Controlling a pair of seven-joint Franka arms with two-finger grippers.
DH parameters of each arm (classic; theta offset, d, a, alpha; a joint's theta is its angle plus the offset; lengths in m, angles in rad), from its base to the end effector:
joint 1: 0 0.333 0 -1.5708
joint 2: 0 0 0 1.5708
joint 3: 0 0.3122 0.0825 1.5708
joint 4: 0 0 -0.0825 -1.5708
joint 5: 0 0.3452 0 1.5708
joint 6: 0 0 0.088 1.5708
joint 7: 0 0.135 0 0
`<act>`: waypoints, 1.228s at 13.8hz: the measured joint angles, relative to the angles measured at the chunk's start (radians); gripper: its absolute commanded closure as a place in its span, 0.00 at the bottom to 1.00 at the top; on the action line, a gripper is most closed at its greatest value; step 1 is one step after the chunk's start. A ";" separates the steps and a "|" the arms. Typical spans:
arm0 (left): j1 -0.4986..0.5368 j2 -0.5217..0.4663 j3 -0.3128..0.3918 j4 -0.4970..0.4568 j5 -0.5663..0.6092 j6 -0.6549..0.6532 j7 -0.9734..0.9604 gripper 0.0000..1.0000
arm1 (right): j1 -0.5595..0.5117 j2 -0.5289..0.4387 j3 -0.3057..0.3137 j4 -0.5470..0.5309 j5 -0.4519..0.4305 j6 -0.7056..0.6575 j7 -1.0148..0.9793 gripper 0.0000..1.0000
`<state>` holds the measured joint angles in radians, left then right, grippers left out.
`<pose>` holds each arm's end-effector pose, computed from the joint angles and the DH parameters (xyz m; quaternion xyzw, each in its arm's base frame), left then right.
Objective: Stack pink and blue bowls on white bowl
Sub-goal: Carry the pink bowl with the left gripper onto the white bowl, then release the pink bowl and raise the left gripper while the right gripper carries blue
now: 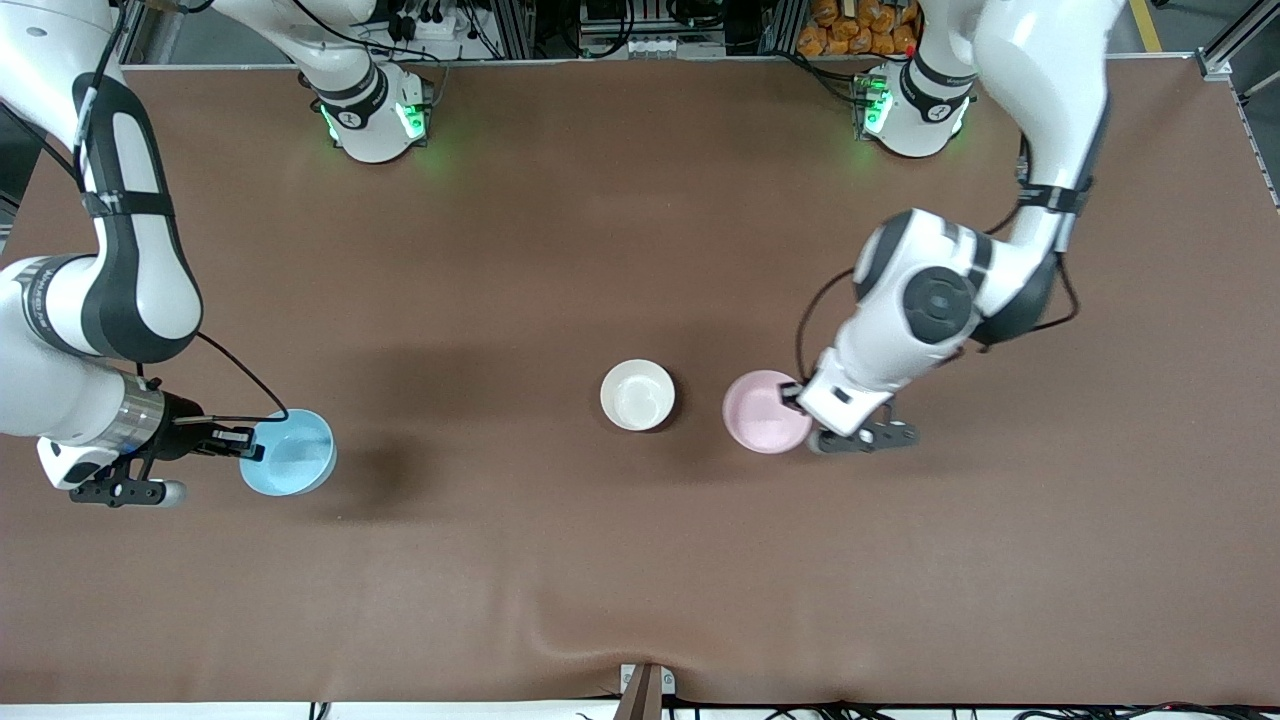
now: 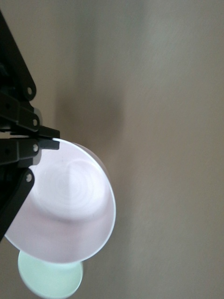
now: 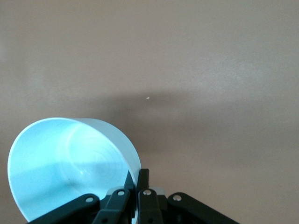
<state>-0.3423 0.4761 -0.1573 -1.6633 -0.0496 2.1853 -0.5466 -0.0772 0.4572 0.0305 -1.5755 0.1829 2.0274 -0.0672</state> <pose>0.5707 -0.3025 0.3290 0.9970 0.0467 -0.0061 0.0615 0.6454 -0.0176 0.3628 -0.9956 0.0318 -0.0024 0.0886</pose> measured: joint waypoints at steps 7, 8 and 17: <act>-0.153 0.137 0.001 0.088 -0.035 0.068 -0.093 1.00 | 0.009 0.000 0.000 0.040 0.128 -0.083 0.102 1.00; -0.159 0.148 0.001 0.092 -0.046 0.083 -0.093 1.00 | 0.016 0.000 0.000 0.043 0.133 -0.091 0.130 1.00; -0.207 0.210 0.001 0.096 -0.053 0.185 -0.093 1.00 | 0.123 -0.057 0.002 0.079 0.135 -0.234 0.339 1.00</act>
<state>-0.5488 0.6859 -0.1559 -1.5678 -0.1023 2.3707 -0.6398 0.0460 0.4006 0.0325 -1.4961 0.3180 1.7932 0.2721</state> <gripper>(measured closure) 0.974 0.960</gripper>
